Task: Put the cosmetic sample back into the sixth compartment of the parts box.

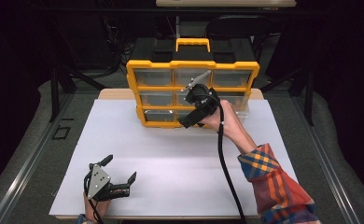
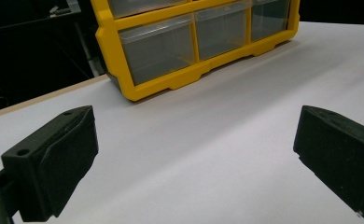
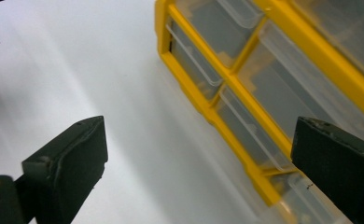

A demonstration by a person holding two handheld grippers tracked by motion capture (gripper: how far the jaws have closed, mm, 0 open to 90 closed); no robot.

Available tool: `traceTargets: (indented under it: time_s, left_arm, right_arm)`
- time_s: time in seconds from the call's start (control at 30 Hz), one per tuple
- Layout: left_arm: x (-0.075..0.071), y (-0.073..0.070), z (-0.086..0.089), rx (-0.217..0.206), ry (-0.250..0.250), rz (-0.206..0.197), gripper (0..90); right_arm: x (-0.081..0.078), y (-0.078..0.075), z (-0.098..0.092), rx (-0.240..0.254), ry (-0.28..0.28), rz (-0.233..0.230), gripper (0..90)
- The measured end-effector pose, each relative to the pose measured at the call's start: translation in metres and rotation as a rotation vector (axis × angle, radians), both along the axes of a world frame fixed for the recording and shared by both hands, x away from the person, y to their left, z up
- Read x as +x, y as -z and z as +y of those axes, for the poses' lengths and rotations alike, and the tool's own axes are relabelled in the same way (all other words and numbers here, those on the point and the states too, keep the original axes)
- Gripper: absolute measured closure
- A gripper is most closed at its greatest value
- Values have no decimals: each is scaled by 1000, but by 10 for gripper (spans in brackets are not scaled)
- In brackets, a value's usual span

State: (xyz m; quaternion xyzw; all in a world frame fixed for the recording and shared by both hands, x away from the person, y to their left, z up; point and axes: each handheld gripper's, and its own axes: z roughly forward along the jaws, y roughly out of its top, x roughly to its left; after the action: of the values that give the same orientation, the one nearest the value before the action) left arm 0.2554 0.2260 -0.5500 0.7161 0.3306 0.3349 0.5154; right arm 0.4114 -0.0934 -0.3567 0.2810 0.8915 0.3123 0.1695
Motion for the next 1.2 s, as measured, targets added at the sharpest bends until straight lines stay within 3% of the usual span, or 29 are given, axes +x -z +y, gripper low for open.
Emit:
traceTargets:
  time_s: [0.6, 1.2]
  left_arm:
    - [0, 0, 0, 0, 1, 2, 0]
    - [0, 1, -1, 4, 0, 1, 0]
  right_arm:
    - [-29, 51, 12, 52, -71, -12, 6]
    - [-54, 108, -16, 108, -71, 20, 3]
